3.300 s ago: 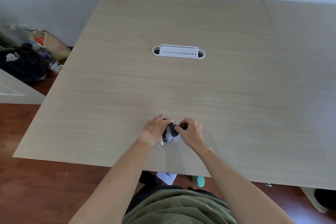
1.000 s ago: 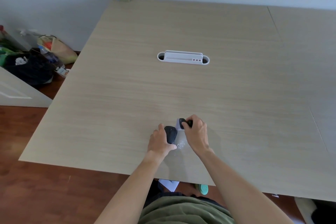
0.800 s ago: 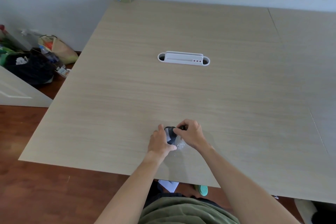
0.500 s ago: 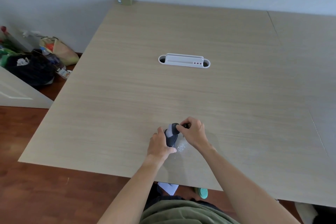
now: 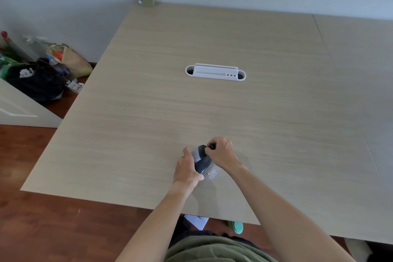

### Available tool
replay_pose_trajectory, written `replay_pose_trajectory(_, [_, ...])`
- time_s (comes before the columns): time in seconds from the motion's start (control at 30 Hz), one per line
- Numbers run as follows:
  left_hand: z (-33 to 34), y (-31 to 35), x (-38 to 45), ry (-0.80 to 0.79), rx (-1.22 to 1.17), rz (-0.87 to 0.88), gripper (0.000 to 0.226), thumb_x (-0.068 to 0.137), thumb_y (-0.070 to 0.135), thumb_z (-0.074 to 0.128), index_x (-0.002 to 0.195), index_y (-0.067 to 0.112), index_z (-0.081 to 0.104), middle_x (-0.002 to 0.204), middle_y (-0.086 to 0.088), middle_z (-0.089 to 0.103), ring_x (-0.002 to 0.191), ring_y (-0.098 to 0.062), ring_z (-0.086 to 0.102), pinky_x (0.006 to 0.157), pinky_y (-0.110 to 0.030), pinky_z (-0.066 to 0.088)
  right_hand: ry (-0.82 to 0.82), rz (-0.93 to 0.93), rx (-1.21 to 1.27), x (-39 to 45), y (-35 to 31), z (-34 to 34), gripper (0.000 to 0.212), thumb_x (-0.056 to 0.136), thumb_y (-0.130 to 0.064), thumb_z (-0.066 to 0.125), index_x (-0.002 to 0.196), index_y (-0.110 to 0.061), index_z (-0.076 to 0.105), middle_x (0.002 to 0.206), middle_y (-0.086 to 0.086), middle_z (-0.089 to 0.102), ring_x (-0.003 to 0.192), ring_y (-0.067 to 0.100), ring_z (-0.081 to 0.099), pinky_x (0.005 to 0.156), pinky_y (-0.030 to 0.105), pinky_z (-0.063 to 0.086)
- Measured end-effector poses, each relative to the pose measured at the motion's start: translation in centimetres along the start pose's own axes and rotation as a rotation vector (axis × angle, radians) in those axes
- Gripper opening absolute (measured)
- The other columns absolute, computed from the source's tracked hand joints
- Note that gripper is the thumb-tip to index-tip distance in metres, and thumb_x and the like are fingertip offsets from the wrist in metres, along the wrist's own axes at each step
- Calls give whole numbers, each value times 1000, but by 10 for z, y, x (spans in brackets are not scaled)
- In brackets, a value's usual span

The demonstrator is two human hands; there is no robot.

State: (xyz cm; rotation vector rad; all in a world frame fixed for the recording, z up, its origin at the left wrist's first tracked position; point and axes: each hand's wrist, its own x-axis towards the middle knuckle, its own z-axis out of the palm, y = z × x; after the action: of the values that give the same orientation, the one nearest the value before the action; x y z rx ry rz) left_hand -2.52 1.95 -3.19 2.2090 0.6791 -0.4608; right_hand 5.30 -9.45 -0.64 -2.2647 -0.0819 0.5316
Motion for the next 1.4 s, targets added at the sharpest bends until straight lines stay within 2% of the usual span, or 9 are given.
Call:
replay_pose_trajectory(0.13, [-5,-4,1,2,18,-9,100,64,1,79,143,19,20,109,-10,55,92,-30,61,72,-41,59,138,5,-45,1,9,-4,11,80,-6,52,71,-5,57,68,9,60,58,26,51,50,34,40])
replay_pose_trajectory(0.3, [-8,-7,1,-23,-25,2,102,64,-1,78,146,18,19,117,-13,53,101,-32,59,78,-45,59,-24,6,39,-4,2,-5,10,78,-9,63,79,-5,72,70,0,65,61,11,56,48,11,39])
replay_pose_trajectory(0.5, [-11,-13,3,-71,-42,37,99,61,0,75,141,27,23,114,-6,54,96,-27,59,73,-44,60,116,-11,-106,-3,14,-8,10,78,-4,52,72,0,59,72,13,63,60,23,51,51,37,44])
replay_pose_trajectory(0.67, [-11,-16,4,-52,-71,43,90,62,0,78,136,20,30,118,-6,51,101,-26,57,78,-39,58,-18,41,74,-6,7,-13,9,78,-10,63,79,-7,72,68,-1,65,62,12,56,51,17,38])
replay_pose_trajectory(0.73, [-12,-19,4,-42,-87,61,80,59,3,80,126,19,37,110,-2,54,95,-22,58,70,-34,58,-50,34,2,-7,13,-11,10,79,-8,62,81,-5,71,72,1,66,64,13,57,51,16,39])
replay_pose_trajectory(0.87, [-12,-30,3,37,-64,88,56,48,15,84,98,15,58,94,2,60,83,-19,60,61,-24,49,163,-8,-73,-6,18,-11,10,80,-2,53,75,-2,61,71,11,64,59,20,51,50,29,42])
replay_pose_trajectory(1.03, [-10,-34,8,36,-44,101,49,39,22,83,83,18,61,89,-2,58,77,-19,56,55,-18,34,31,-37,40,-11,-3,-2,8,80,-9,65,80,-6,72,66,-5,61,58,2,52,51,5,39])
replay_pose_trajectory(1.23, [-13,-36,12,-14,-16,139,50,43,15,84,91,20,68,93,-3,63,79,-14,55,53,-10,31,148,-37,-103,-10,5,5,9,81,-6,54,73,-5,59,74,8,62,66,26,55,56,36,44])
replay_pose_trajectory(1.4, [-14,-29,3,2,3,132,54,55,6,79,104,20,64,106,1,52,100,-17,56,70,-18,48,64,-7,49,-13,-3,2,8,79,-9,63,80,-5,71,68,-2,64,62,9,55,50,9,40])
